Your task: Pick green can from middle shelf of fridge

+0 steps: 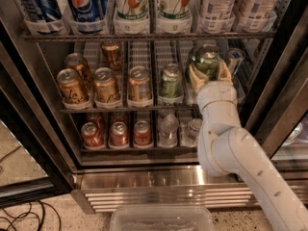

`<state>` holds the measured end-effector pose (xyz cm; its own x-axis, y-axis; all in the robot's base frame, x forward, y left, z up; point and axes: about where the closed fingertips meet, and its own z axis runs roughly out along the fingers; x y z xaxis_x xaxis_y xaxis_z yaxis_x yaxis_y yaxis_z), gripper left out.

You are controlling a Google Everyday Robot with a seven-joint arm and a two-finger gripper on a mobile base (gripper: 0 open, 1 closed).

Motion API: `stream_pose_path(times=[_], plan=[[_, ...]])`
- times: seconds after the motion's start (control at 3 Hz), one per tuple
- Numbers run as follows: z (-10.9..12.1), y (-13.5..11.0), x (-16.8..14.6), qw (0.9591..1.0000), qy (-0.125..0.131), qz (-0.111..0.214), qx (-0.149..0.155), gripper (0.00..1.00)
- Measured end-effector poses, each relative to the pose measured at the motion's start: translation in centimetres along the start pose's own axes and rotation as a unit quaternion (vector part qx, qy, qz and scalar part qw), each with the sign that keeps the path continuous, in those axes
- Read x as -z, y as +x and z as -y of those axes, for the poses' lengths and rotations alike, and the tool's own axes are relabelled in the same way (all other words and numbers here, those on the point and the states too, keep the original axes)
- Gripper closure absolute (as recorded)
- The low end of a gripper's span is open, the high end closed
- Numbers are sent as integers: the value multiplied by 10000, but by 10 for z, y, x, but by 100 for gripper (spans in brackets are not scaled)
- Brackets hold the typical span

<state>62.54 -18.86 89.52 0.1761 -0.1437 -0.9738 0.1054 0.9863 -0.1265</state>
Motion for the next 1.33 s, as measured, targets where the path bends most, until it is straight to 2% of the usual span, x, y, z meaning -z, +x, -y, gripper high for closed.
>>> stream_pose_path(times=[0.33, 0.67, 1.0, 1.33], plan=[[3, -34, -7, 9996, -205, 170, -130, 100], [-2, -45, 4, 9989, -411, 239, -12, 100], [-13, -51, 19, 9973, -604, 330, 257, 100], [-13, -49, 20, 9973, -607, 330, 262, 100]])
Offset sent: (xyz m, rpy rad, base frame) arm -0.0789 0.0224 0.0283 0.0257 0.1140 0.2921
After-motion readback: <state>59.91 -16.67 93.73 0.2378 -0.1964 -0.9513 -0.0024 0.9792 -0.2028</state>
